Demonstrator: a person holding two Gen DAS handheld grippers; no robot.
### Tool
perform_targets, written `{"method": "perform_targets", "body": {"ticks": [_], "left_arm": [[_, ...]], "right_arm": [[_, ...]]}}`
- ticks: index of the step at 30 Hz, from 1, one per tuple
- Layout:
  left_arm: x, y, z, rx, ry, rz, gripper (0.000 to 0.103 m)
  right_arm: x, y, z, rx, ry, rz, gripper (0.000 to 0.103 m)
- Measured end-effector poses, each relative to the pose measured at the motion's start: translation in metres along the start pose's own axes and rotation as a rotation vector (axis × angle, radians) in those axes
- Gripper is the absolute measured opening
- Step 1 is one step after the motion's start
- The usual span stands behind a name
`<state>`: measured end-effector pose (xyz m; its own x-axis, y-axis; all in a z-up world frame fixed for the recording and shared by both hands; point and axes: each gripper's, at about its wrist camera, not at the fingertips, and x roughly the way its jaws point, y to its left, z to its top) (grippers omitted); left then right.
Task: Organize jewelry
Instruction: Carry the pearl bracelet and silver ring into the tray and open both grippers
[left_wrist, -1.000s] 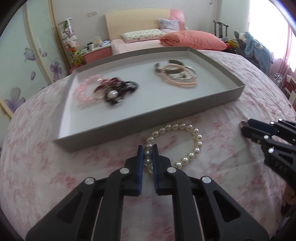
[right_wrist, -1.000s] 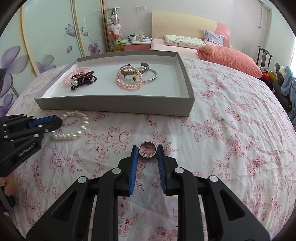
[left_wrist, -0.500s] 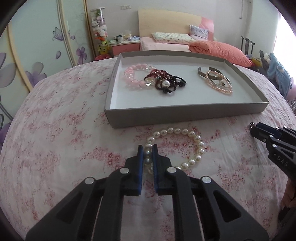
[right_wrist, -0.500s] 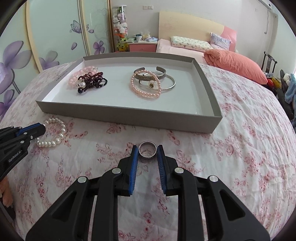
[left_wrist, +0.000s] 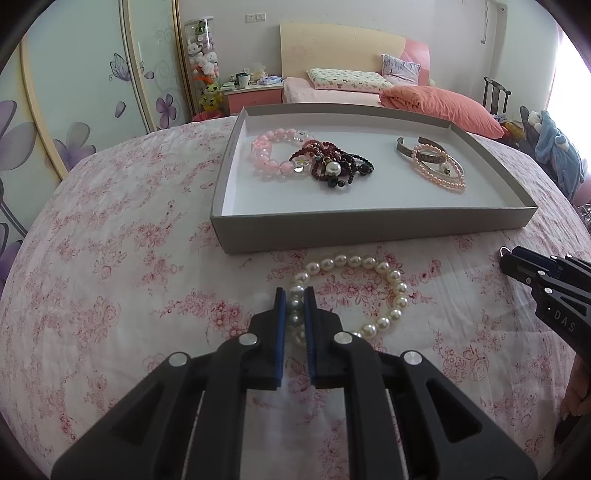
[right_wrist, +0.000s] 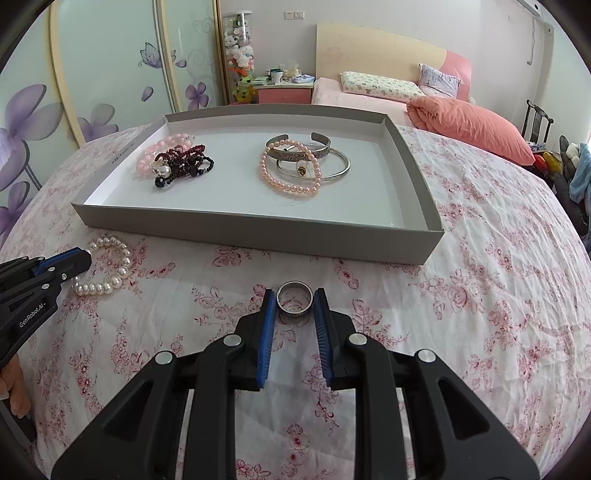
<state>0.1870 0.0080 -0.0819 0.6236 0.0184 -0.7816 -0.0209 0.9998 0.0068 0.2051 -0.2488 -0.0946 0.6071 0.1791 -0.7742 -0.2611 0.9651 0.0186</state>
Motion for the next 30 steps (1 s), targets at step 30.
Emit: {"method": "perform_targets", "body": {"ticks": [30], "left_arm": [[-0.053, 0.012, 0.008, -0.072, -0.178, -0.154, 0.010]], "right_arm": [[-0.048, -0.002, 0.008, 0.068, -0.214, 0.086, 0.022]]}}
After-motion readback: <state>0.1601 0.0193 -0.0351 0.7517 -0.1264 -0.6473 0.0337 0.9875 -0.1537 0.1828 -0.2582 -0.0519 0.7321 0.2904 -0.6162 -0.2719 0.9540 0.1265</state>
